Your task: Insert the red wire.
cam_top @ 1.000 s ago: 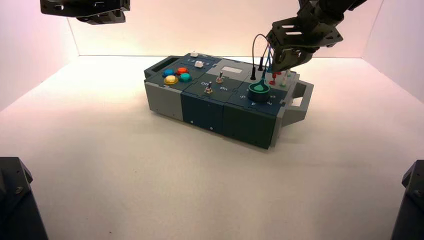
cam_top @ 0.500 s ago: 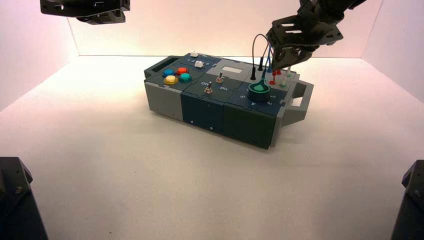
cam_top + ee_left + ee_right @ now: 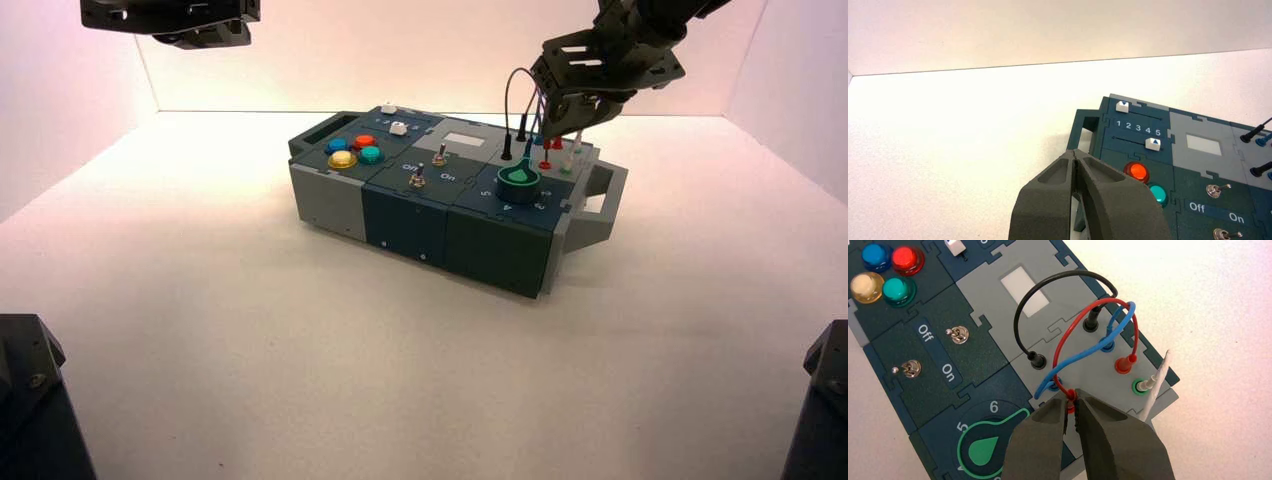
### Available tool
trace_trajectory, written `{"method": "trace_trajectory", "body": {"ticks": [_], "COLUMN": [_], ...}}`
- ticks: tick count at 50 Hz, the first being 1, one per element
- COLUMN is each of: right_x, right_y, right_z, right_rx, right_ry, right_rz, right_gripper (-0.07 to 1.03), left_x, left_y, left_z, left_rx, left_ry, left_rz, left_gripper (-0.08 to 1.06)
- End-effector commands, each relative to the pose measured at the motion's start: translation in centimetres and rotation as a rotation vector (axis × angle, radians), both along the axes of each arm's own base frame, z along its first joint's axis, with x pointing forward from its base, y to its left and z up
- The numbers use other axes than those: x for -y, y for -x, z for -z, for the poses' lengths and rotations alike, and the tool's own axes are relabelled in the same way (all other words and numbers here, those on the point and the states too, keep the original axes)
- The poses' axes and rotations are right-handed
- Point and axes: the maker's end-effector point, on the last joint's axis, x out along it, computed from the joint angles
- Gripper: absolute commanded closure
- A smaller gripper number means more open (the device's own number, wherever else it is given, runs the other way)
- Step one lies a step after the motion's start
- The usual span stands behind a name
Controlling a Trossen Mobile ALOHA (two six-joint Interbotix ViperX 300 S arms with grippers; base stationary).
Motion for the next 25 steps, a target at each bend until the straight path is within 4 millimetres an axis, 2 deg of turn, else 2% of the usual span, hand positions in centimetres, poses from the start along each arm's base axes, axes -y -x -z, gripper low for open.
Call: {"method": "trace_trajectory", "body": {"ticks": [1, 25], "right_x": [-0.18, -0.24], "right_y": [-0.51, -0.27], "right_z": [-0.62, 0.23], "right_rx": [0.025, -0.010], "right_ry": [-0.006, 0.002], "right_rz": [0.000, -0.005], "right_gripper": [0.98, 0.98], "left_x": [0.35, 0.40], "left_y": [-0.79, -0.78], "left_z": [-1.48, -1.48], "left_rx": [0.044, 0.044], "left_ry": [0.014, 0.012], "left_rz": [0.002, 0.004], "left_gripper": [1.00, 1.01]}}
